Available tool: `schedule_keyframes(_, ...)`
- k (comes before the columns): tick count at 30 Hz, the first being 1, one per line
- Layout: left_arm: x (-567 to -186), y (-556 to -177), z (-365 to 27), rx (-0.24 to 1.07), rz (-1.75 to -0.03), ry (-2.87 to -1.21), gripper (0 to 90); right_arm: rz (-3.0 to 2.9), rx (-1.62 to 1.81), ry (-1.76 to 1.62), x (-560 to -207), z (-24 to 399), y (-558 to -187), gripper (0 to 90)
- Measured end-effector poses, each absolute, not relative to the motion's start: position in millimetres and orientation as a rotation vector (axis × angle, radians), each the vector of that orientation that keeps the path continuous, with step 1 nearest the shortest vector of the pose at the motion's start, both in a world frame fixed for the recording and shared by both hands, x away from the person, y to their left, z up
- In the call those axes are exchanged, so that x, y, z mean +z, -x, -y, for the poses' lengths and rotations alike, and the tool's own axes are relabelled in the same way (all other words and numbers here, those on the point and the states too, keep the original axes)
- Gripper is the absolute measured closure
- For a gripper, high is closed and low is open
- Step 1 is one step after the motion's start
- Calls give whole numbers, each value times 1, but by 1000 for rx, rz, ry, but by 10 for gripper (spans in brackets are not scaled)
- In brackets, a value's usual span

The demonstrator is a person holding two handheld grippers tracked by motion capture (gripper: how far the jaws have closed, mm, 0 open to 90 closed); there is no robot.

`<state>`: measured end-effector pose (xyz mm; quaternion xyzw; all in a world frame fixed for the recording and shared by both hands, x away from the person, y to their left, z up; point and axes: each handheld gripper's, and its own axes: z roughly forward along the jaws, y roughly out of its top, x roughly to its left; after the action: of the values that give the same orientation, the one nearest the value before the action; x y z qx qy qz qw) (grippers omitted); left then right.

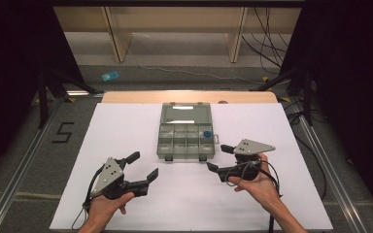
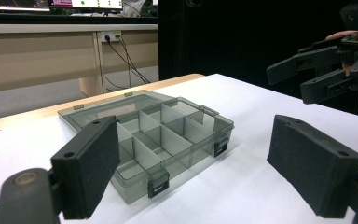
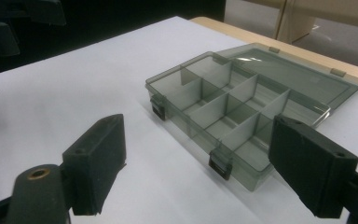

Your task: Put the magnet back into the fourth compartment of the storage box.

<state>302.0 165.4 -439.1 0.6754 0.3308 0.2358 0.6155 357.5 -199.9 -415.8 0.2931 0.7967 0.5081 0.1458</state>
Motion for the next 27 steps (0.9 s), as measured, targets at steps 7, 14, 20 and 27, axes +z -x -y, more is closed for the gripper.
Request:
schedule_keyframes(7, -439, -302, -165, 543, -761, -1565, 160, -2271, 1483, -857, -418, 207, -349, 192)
schedule_keyframes(14, -439, -302, -165, 540, -757, -1568, 160, -2239, 1491, -858, -418, 211, -344, 185)
schedule_keyframes(20, -439, -301, -165, 540, -757, -1568, 160, -2230, 1487, -868, -419, 214, -340, 174)
schedule_keyframes(27, -439, -301, -165, 540, -757, -1568, 160, -2216, 1497, -863, -421, 218, -336, 174)
